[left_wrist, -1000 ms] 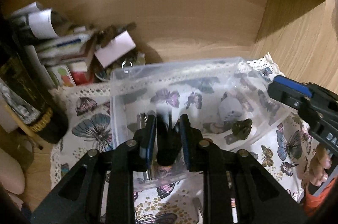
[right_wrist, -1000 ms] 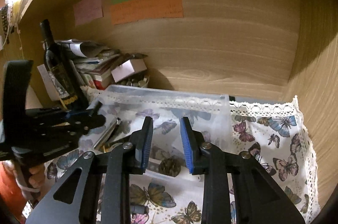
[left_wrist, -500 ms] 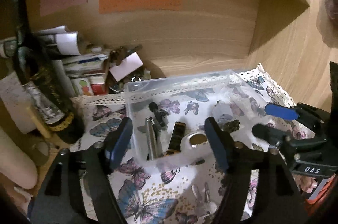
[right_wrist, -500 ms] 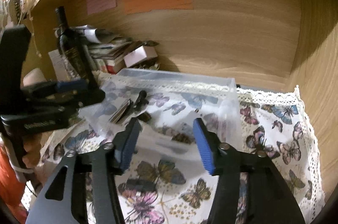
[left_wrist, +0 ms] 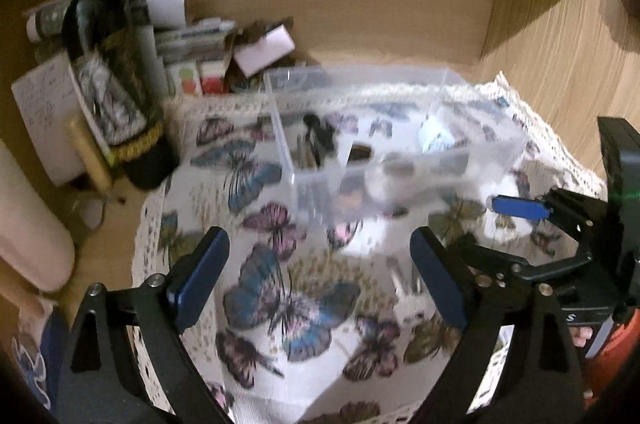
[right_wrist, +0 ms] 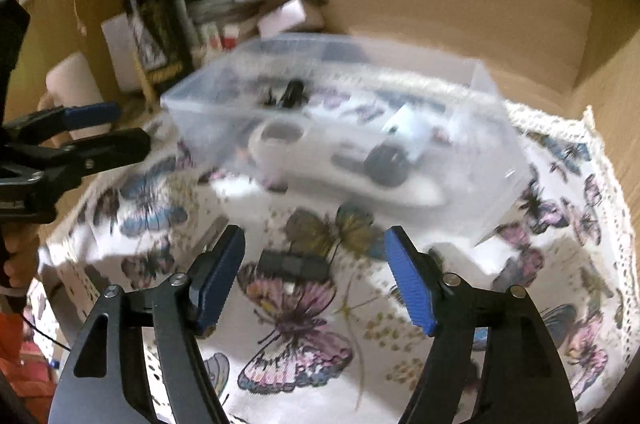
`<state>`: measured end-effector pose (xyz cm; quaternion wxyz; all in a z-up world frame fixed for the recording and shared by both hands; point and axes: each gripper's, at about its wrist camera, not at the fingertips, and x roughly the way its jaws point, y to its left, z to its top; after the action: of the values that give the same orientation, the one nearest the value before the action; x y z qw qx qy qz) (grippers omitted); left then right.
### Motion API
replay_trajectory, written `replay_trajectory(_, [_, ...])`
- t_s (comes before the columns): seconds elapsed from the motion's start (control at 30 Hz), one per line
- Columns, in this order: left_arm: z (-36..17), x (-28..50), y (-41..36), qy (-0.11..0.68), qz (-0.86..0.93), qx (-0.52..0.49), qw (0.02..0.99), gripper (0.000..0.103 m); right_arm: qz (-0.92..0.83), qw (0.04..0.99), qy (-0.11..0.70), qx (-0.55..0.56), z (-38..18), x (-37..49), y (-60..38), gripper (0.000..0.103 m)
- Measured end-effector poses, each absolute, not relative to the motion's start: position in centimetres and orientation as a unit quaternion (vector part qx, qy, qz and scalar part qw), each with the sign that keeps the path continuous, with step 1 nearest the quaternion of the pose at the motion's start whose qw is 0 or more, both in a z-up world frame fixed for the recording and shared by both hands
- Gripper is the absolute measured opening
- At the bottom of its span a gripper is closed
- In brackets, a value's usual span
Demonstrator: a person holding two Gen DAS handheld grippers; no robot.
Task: Organize rigid objects
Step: 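Grasp the silver keys with the left tool while the right tool grasps the black USB-C adapter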
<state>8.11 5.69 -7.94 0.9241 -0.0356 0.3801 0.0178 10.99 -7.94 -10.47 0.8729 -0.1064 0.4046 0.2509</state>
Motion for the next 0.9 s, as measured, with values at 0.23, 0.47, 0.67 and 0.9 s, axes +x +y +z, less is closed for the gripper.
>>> replay_trajectory(0.23, [-10.2, 7.3, 4.6, 0.414, -0.004, -0.034, 0.91, 0.093, 0.245, 0.857, 0.431, -0.14, -12.2, 11.3, -6.6, 0.044])
replay_trajectory(0.47, [-11.3, 7.6, 2.0, 0.432, -0.039, -0.024, 0.901, 0.092, 0.233, 0.874, 0.416, -0.099, -11.2, 10.8, -8.6, 0.042])
replay_trajectory(0.67, [-12.5, 8.4, 0.0, 0.456, -0.059, -0.016, 0.888, 0.072, 0.223, 0.889, 0.393, -0.069, -9.7, 9.8, -10.9, 0.042])
replay_trajectory(0.9, [-13.1, 8.9, -0.9, 0.453, -0.049, 0.0, 0.89, 0.031, 0.226, 0.896, 0.377, -0.057, -9.0, 9.1, -11.9, 0.042])
